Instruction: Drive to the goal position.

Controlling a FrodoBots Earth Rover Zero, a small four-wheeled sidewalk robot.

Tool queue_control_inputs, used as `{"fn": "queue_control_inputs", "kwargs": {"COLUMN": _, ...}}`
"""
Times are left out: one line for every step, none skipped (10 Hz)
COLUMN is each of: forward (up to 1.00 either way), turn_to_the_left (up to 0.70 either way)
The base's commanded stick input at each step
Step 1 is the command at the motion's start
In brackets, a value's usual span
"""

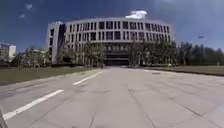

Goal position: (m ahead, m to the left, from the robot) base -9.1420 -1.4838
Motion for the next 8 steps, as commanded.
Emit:
{"fn": "queue_control_inputs", "kwargs": {"forward": 0.70, "turn_to_the_left": -0.18}}
{"fn": "queue_control_inputs", "kwargs": {"forward": 0.70, "turn_to_the_left": -0.27}}
{"fn": "queue_control_inputs", "kwargs": {"forward": 0.70, "turn_to_the_left": 0.01}}
{"fn": "queue_control_inputs", "kwargs": {"forward": 0.70, "turn_to_the_left": 0.01}}
{"fn": "queue_control_inputs", "kwargs": {"forward": 0.70, "turn_to_the_left": 0.01}}
{"fn": "queue_control_inputs", "kwargs": {"forward": 0.70, "turn_to_the_left": 0.01}}
{"fn": "queue_control_inputs", "kwargs": {"forward": 0.70, "turn_to_the_left": 0.01}}
{"fn": "queue_control_inputs", "kwargs": {"forward": 0.70, "turn_to_the_left": -0.09}}
